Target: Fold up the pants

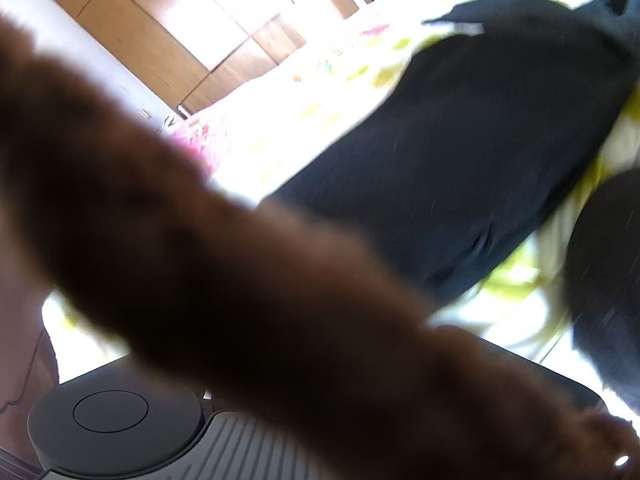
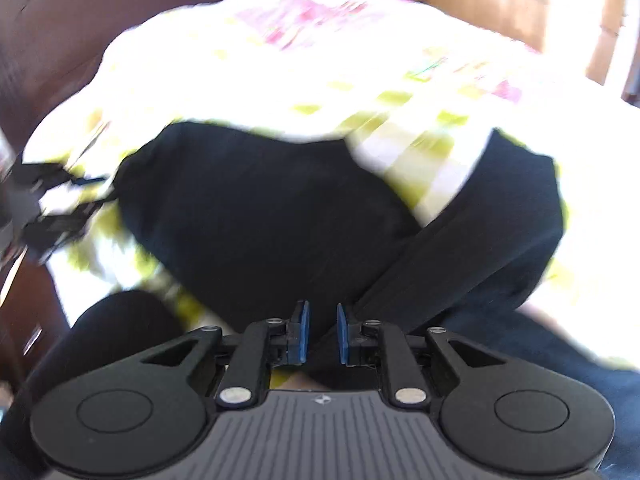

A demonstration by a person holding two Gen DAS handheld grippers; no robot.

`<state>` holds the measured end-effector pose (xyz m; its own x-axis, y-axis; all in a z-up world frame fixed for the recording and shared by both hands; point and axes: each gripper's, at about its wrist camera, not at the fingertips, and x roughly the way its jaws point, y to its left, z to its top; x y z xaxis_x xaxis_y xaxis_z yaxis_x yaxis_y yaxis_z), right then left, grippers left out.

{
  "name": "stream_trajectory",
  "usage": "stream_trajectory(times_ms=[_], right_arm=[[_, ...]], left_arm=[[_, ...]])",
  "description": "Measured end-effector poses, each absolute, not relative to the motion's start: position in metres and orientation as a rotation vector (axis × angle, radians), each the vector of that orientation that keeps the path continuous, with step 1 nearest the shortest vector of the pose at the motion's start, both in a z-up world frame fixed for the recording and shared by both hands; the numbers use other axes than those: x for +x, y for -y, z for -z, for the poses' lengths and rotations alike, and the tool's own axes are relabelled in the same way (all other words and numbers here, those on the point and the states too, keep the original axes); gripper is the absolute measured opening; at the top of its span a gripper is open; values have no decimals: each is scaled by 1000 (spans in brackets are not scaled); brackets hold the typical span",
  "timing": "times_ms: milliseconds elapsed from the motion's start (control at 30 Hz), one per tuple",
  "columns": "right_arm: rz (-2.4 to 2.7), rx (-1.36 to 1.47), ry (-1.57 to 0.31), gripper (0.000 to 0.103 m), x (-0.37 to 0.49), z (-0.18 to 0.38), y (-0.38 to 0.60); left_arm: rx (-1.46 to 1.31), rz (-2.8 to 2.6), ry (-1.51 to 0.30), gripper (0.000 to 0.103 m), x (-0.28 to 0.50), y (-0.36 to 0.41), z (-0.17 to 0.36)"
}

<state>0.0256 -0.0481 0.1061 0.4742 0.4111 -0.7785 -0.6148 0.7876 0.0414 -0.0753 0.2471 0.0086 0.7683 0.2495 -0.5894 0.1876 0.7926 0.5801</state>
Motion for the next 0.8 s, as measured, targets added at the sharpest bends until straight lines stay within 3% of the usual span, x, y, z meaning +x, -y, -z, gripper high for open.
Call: stream_trajectory(times_ms=[133,533,600,633,800], right_arm=[[-485,-240,-868,47,102,-100,39],[-180,-215,-971,48,284,-17,18],[-169,-186,-962,34,289,-13,29],[-169,-147,-967,18,289,-15,38],[-186,44,-835,18,253,-73,109]], left_arm=[[526,74,-659,27,-55,-219,-32],[277,440,-622,33,34,-81,-11],[284,461,-631,33,41,-69,-4],[290,466,-633,33,42,-65,-3],[308,464,-647,34,38,-62,-3]])
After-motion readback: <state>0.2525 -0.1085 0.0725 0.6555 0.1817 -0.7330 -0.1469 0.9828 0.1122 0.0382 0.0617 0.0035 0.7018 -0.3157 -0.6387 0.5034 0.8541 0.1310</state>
